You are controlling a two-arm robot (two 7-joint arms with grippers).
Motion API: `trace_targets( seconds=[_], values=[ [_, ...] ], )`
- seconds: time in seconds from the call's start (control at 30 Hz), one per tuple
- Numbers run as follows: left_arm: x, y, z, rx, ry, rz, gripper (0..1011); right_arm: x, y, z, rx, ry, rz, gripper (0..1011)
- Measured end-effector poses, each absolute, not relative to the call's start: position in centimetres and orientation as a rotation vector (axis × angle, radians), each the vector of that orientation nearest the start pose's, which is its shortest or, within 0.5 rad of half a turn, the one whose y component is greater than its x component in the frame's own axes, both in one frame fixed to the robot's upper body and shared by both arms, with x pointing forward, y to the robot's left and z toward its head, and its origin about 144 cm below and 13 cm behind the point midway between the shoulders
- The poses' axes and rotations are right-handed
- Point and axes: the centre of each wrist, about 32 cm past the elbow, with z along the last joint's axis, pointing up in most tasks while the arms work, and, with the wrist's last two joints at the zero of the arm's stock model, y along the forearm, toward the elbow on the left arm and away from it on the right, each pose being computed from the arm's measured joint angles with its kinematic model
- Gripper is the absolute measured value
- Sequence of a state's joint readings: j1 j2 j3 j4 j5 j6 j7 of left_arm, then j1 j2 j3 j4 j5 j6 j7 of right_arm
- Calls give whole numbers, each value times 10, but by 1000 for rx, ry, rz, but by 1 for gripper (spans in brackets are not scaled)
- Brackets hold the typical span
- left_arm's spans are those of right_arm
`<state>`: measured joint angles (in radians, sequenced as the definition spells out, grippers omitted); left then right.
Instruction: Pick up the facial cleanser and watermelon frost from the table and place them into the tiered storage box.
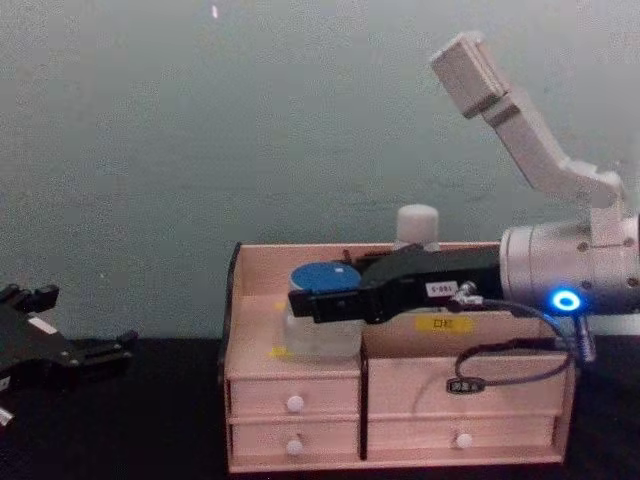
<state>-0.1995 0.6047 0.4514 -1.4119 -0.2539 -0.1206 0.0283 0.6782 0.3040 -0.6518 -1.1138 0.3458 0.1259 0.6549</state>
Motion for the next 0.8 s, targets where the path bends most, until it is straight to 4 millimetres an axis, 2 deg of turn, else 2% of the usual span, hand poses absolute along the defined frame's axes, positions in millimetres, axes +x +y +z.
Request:
trace_targets(
  seconds=[0.8],
  values=[
    [489, 310, 1140, 304, -285, 1248, 1001, 627, -173, 1214, -268, -5, -541, 729]
  ],
)
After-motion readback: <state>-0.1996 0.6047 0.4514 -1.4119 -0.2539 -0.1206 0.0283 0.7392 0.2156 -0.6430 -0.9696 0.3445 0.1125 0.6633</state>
